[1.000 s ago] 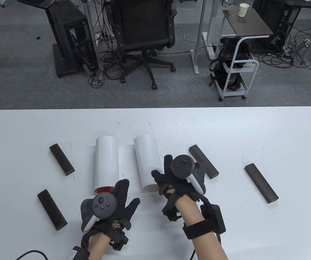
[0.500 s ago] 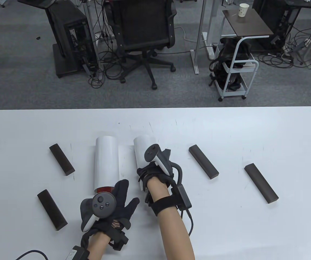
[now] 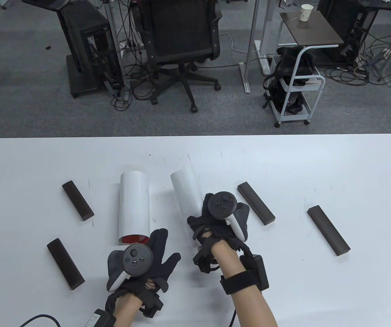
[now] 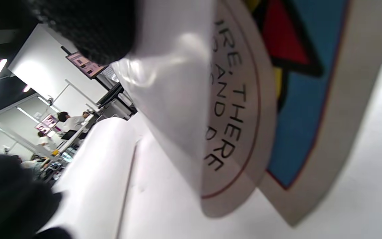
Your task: Unroll posters and secure with paperweights
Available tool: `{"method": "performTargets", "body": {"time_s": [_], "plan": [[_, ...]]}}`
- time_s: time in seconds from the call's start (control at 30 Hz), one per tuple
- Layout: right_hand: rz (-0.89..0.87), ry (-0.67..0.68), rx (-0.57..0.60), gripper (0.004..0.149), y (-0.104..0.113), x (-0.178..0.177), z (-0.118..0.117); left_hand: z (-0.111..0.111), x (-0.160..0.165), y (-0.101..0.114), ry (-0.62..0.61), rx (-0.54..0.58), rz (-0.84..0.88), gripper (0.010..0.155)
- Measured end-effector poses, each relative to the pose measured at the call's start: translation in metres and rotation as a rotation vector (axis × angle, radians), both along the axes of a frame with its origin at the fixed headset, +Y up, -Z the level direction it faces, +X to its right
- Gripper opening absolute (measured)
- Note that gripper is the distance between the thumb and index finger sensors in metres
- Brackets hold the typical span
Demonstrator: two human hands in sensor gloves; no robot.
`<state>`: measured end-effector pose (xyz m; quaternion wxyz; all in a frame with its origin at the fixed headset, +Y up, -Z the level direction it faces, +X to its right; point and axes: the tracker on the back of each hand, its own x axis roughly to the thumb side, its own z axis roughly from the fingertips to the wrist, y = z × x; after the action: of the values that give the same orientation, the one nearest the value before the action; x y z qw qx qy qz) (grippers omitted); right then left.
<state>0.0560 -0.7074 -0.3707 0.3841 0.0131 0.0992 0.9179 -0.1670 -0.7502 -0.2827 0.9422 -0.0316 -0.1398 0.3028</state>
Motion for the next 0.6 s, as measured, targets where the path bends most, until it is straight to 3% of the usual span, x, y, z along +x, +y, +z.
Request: {"method": "performTargets", "body": {"time_s": [0.1,0.3,0.43,0.6], "plan": [[-0.055,0.053,-0.066,0.087,-0.001,0.016,0.025,0.001,0.009,-0.003,-0.053,-0.009,-0.017,0.081],[-0.116,0.056,-0.195,0.085,-0.040,0.038,0.064,0.003,0.027,-0.013,-0.162,-0.071,-0.110,0.079],[0.058,0.053,-0.220,0.084,-0.057,0.045,0.073,0.001,0.030,-0.019,-0.187,-0.116,-0.144,0.077],[0.167,0.040,-0.170,0.077,-0.053,0.045,0.078,0.002,0.037,-0.023,-0.234,-0.149,-0.186,0.073]]}}
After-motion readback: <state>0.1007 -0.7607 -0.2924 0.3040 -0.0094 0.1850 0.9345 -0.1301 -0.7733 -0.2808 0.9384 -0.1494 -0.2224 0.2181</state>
